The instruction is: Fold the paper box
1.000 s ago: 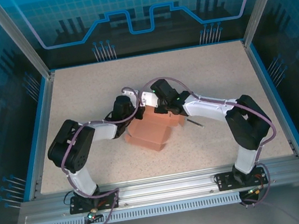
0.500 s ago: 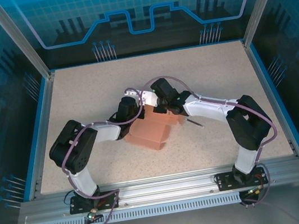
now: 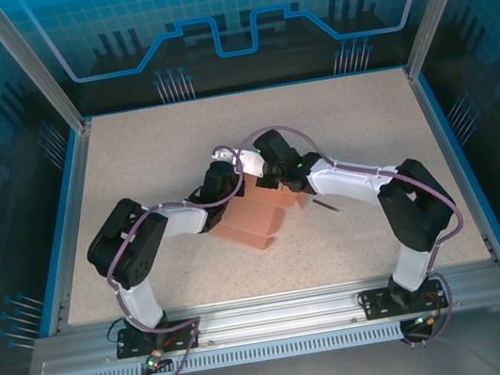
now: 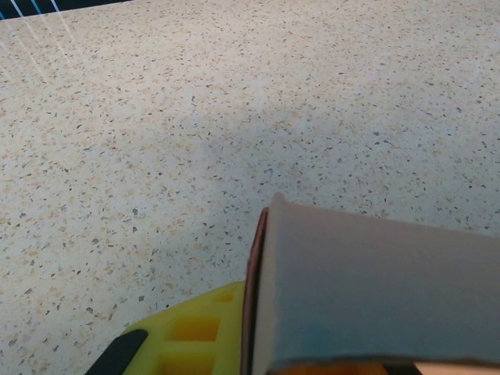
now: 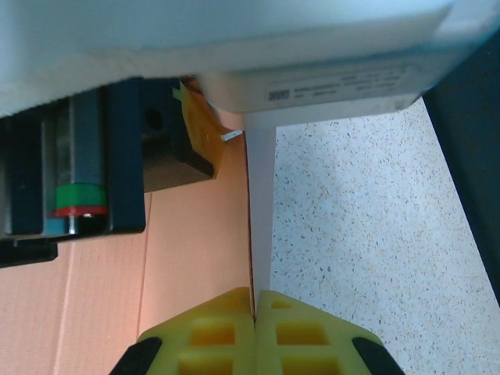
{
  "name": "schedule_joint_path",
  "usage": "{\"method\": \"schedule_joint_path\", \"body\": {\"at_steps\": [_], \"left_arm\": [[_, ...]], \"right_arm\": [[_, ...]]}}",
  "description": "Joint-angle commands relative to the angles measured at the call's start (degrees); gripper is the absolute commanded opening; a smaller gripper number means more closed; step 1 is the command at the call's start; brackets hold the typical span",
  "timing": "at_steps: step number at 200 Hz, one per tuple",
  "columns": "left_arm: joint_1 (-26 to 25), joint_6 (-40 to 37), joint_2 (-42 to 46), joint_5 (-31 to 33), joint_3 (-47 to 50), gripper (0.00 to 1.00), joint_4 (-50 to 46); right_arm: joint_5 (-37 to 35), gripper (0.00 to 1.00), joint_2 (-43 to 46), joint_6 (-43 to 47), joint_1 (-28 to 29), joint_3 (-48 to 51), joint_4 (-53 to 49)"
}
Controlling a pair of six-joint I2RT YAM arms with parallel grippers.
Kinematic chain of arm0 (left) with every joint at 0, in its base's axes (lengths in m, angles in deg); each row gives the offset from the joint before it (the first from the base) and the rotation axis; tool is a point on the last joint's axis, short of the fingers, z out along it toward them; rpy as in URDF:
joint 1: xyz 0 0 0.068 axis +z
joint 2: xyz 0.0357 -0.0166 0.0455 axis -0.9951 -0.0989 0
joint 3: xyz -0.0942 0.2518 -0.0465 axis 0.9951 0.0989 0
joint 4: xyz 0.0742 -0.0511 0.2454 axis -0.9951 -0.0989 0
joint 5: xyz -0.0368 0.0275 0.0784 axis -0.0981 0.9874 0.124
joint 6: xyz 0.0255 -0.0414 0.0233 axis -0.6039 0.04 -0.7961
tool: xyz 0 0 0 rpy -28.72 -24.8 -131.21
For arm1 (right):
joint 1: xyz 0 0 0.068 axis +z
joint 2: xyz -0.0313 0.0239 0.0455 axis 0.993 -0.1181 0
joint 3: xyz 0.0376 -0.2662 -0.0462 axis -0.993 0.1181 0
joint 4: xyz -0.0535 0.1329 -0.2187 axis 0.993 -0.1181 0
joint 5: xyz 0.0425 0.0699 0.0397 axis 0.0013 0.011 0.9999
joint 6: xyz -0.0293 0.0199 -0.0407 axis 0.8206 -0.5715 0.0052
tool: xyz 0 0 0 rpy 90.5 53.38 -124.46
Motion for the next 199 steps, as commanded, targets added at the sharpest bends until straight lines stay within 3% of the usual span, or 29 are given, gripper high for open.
{"method": "schedule_joint_path", "body": {"at_steps": [1, 96, 163, 180, 199], "left_arm": [[3.06, 2.86, -1.03, 4.79, 0.65, 0.13, -2.33], [6.25, 8.67, 2.65, 3.53, 3.41, 0.1, -2.04], [6.74, 9.71, -0.45, 7.3, -0.87, 0.09, -9.29], [6.57, 9.08, -0.87, 5.78, -0.36, 0.1, -7.13], [6.47, 8.47, -0.26, -0.2, 2.0, 0.15, -1.62]], "right_arm": [[6.3, 0.0, 2.84, -1.69, 0.92, 0.82, -4.28], [5.77, 0.0, 3.18, -1.75, 0.15, 2.0, -4.68], [7.7, 0.0, 3.09, -1.63, 0.32, 2.14, -4.72], [7.97, 0.0, 2.85, -1.99, 0.42, 1.83, -4.54], [5.91, 0.0, 1.7, -3.06, 0.5, 0.9, -4.07]]}}
